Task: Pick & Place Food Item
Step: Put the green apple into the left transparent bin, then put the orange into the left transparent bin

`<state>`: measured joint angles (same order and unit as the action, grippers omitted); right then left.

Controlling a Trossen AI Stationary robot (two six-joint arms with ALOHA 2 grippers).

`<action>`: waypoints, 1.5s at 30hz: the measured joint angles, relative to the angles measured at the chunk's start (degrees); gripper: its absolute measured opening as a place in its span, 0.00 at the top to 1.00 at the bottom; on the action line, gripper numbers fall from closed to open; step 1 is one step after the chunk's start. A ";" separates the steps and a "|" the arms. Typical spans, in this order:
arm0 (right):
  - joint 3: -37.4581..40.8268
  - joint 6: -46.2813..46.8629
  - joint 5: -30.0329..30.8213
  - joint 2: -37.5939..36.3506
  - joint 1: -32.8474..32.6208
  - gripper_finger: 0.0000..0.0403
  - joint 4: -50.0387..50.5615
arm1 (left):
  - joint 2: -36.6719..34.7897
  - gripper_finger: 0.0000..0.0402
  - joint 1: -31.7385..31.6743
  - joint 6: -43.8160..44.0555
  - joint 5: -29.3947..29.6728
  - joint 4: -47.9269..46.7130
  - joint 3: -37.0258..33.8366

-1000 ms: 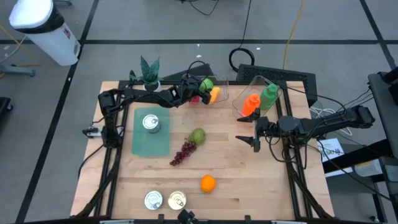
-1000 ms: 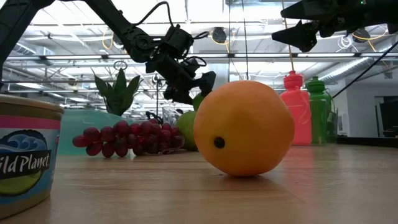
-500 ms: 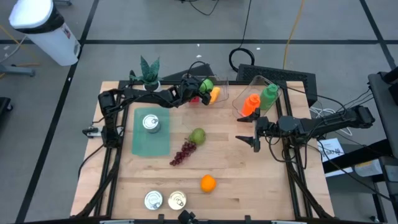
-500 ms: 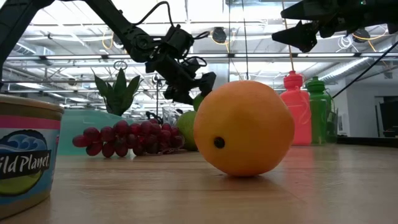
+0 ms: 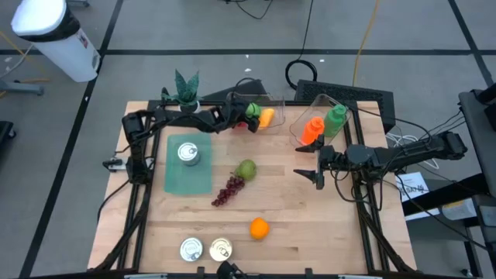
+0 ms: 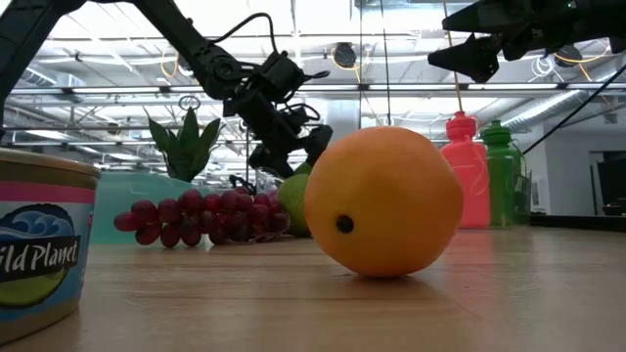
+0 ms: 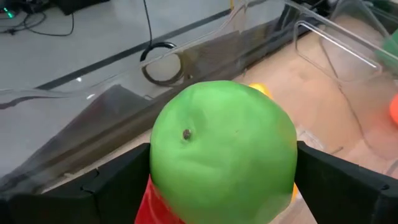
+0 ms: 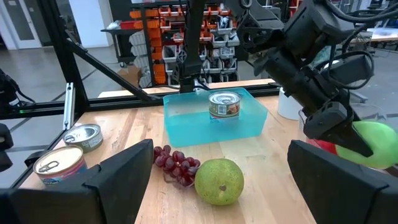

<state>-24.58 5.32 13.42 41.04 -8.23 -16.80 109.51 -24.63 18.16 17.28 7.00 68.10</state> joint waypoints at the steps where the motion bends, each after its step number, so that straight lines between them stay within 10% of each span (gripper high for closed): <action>1: 0.00 0.00 -0.01 0.00 0.00 0.11 -0.02 | 0.00 0.06 -0.18 -0.07 -0.44 -0.02 0.00; 19: 0.00 0.00 -0.01 0.00 0.00 0.11 0.17 | -0.02 0.05 1.55 1.74 -2.54 7.54 -0.02; 28: 0.00 0.20 -0.03 0.00 0.00 0.11 0.72 | -0.02 0.04 2.29 4.88 -12.70 7.66 -0.02; 45: 0.00 0.02 -0.18 0.00 0.00 0.11 0.87 | -0.07 0.01 3.47 1.85 -2.48 -4.05 0.00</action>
<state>-24.58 5.34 13.23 41.04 -8.23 -15.93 109.45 -21.16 20.01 14.79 2.94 68.10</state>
